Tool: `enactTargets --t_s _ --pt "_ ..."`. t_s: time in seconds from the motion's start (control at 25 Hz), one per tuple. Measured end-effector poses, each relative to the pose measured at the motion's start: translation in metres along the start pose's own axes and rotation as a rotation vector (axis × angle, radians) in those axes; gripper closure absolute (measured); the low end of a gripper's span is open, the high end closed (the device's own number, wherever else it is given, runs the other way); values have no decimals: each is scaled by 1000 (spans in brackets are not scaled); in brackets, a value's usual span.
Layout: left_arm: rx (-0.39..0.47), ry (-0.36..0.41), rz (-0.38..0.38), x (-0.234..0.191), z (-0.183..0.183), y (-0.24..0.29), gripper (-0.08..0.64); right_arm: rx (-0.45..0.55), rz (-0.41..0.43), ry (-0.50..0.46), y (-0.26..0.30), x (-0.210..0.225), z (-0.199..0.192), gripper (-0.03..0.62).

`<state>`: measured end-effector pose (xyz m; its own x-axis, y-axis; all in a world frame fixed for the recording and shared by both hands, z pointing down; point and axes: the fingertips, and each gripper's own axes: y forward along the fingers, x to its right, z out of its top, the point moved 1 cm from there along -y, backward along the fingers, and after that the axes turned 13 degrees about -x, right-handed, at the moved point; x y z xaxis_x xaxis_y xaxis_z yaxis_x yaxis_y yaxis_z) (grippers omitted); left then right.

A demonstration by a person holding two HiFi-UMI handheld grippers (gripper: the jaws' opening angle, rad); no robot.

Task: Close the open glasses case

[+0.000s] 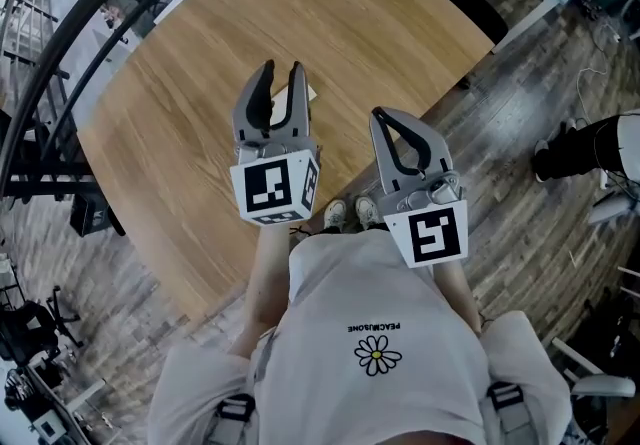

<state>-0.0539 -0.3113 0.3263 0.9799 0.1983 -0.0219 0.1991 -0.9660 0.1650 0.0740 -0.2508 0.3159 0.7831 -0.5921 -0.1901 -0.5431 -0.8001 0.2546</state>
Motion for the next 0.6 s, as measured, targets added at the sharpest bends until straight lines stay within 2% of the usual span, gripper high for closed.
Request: enactTargets --t_s 0.08,0.16,0.28,0.48,0.6 --pt "74 3 7 15 4 -23 529 -4 -7 3 1 4 0 584" --pt "99 5 0 30 5 -36 537 4 -21 13 2 9 3 584" --pt "89 12 -19 47 6 -39 541 28 -34 16 2 13 10 584" --pt "99 36 6 54 22 -42 541 -28 -55 -82 3 13 1 584" --pt "105 31 34 46 26 -46 543 1 -62 -38 2 16 2 584"
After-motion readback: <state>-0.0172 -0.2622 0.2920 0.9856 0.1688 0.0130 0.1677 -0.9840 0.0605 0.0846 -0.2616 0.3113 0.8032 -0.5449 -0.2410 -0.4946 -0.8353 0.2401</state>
